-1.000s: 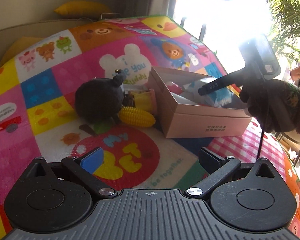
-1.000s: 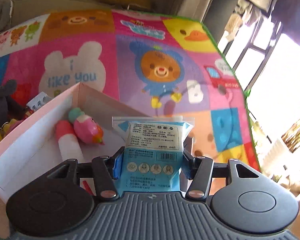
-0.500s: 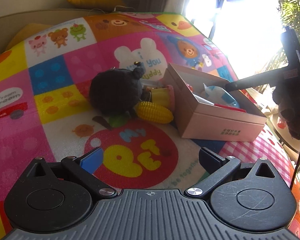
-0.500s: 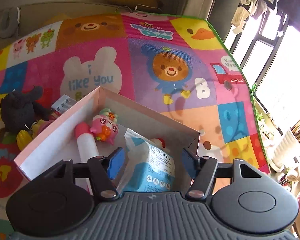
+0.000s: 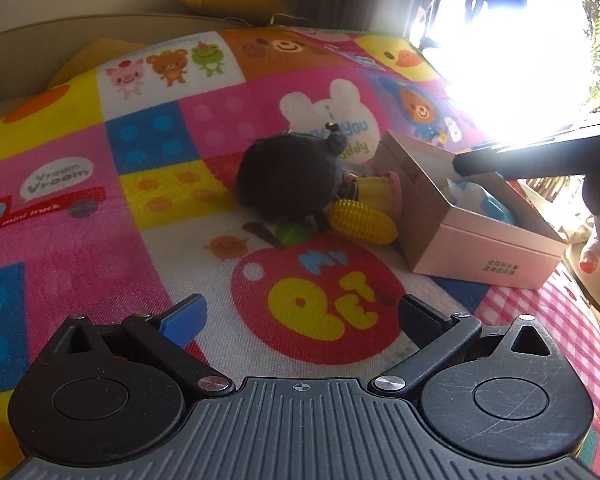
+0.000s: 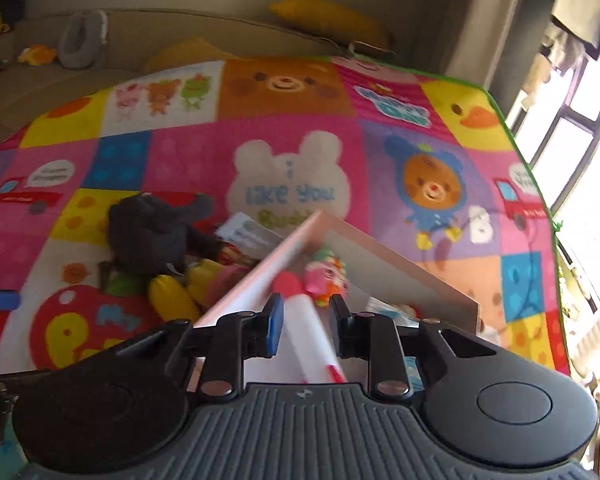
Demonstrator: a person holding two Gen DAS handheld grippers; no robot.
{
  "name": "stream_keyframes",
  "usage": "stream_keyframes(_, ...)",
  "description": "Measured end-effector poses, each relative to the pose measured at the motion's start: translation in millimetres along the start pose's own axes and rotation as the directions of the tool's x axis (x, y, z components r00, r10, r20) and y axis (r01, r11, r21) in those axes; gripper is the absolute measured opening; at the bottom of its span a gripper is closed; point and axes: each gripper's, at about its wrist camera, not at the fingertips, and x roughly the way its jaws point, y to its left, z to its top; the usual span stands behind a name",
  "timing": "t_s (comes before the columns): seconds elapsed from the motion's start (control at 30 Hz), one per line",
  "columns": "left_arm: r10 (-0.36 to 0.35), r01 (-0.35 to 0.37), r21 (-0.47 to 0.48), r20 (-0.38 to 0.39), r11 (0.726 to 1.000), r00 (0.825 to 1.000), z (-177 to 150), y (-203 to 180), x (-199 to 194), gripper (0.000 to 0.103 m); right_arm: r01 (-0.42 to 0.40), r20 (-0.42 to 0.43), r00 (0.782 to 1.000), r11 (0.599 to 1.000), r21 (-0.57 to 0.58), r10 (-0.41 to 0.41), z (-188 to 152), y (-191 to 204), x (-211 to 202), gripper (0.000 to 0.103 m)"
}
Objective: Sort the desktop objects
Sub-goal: 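Grasp the yellow corn toy beside the black plush with the right gripper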
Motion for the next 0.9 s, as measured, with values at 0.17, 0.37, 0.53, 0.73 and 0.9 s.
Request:
stream_keyframes(0.17, 0.141, -0.144, 0.036, 0.057, 0.989, 0.988, -1, 11, -13, 0.103, -0.031, 0.011, 0.999, 0.971, -0.239, 0.035, -2, 83, 15, 0.025)
stream_keyframes(0.37, 0.181, -0.179, -0.032, 0.05, 0.983, 0.982, -4, 42, -25, 0.103, 0.108, 0.036, 0.994, 0.892, -0.44, -0.103, -14, 138, 57, 0.031)
stream_keyframes(0.53, 0.159, -0.156, -0.048, 0.052, 0.987, 0.986, -7, 48, -29, 0.103, 0.104, -0.017, 0.992, 0.897, -0.429, -0.123, -12, 137, 73, 0.033)
stream_keyframes(0.73, 0.105, -0.104, -0.035, 0.037, 0.994, 0.994, -7, 39, -25, 0.103, -0.26, -0.163, 0.959, 0.946, -0.193, 0.23, 8, 107, 22, 0.033)
stream_keyframes(0.9, 0.062, -0.061, -0.026, 0.032, 0.998, 0.998, -10, 29, -21, 0.103, -0.15, -0.047, 0.989, 0.965, -0.213, 0.143, 20, 86, -1, 0.041)
